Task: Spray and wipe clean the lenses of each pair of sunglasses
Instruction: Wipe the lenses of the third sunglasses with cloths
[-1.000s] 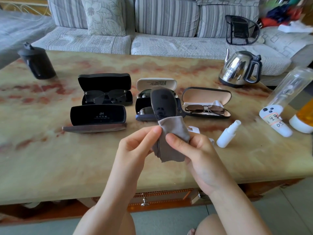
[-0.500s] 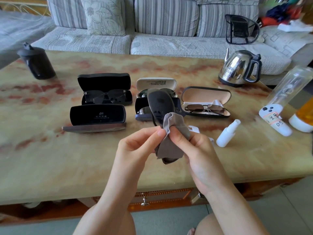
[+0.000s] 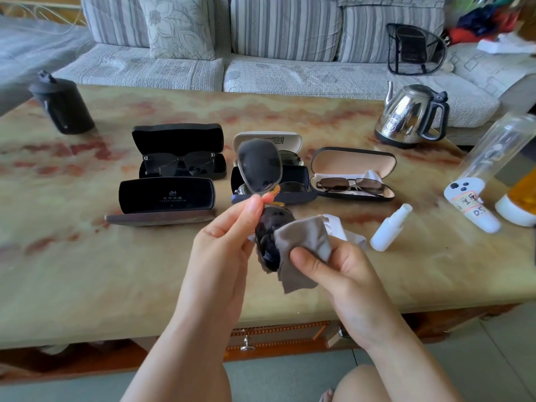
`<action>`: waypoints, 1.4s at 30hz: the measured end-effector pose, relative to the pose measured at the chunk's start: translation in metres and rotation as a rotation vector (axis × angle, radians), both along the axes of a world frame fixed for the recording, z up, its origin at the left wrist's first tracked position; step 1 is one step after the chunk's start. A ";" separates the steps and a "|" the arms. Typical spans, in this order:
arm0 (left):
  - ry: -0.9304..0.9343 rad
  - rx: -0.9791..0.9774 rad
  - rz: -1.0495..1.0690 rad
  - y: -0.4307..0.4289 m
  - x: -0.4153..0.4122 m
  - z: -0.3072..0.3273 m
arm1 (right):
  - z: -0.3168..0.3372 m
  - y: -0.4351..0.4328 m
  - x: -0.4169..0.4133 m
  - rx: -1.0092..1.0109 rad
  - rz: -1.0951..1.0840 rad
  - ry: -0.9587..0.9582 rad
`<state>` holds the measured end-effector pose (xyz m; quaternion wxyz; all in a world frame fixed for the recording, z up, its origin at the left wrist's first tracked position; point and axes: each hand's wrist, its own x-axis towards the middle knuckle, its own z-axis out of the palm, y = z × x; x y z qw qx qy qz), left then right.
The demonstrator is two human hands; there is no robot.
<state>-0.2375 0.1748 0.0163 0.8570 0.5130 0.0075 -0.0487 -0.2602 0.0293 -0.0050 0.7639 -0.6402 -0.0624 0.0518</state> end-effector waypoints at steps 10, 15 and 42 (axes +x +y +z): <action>-0.011 0.110 0.016 -0.008 -0.014 -0.003 | 0.017 0.006 0.011 0.004 -0.084 0.046; 0.008 0.101 0.091 -0.007 -0.011 0.000 | 0.016 0.016 0.010 -0.010 -0.094 0.048; 0.077 0.038 -0.065 0.016 0.009 0.017 | -0.014 -0.022 0.034 -0.935 -0.214 -1.054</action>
